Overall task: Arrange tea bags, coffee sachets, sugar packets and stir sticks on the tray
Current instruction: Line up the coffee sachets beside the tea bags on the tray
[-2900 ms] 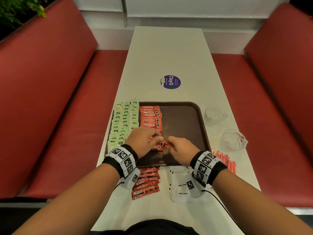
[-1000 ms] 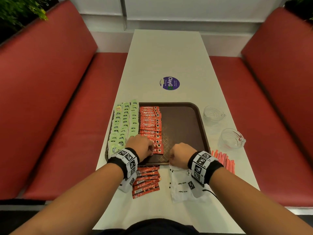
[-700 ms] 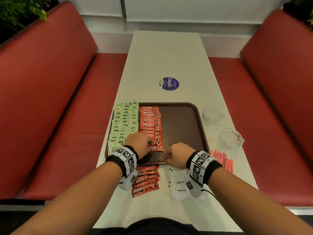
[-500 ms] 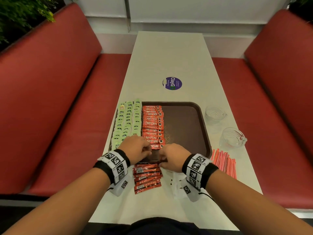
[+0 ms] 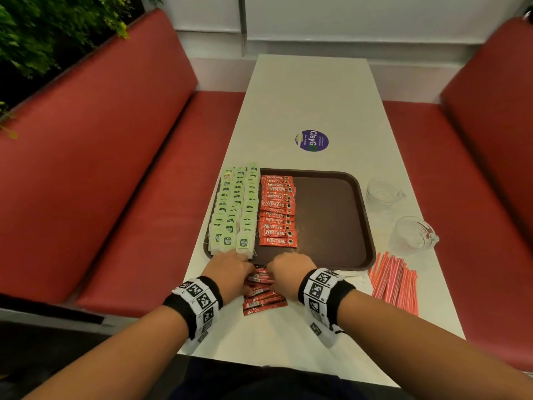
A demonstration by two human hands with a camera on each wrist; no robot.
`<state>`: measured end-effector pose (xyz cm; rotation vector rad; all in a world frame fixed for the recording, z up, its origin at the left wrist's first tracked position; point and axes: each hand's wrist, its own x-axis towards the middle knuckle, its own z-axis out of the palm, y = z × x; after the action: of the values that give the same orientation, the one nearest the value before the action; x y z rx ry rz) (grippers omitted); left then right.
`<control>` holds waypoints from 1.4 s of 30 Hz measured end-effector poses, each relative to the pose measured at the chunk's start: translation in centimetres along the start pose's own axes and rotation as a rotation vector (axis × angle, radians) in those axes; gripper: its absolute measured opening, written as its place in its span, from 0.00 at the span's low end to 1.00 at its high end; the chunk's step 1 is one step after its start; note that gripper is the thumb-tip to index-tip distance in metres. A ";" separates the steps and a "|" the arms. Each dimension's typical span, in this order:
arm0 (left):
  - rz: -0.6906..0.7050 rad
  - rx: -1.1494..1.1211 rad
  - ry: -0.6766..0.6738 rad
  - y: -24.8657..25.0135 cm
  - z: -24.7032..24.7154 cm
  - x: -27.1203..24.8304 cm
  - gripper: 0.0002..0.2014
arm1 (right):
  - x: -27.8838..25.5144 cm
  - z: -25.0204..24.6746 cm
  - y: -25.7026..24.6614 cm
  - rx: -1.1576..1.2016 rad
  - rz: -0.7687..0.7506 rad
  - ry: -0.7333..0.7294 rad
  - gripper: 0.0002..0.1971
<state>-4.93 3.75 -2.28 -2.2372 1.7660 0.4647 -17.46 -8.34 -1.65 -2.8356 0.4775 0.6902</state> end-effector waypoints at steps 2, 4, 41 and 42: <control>-0.018 0.019 -0.020 0.0 -0.1 -0.1 0.23 | -0.3 -0.3 0.2 0.032 -0.004 -0.010 0.06; -0.030 0.005 -0.032 -0.1 -0.1 -0.1 0.21 | -0.7 -0.8 0.6 0.079 -0.007 -0.033 0.03; 0.044 -0.487 0.090 -2.1 -3.2 3.0 0.07 | -1.6 -2.5 6.0 0.434 0.018 0.129 0.08; 0.051 -0.492 0.098 -2.0 -3.3 3.2 0.08 | -1.5 -2.6 6.0 0.431 0.006 0.132 0.09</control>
<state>-1.95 0.09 -0.57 -2.5734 1.9256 0.9001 -19.78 -14.22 0.71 -2.4790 0.5764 0.3480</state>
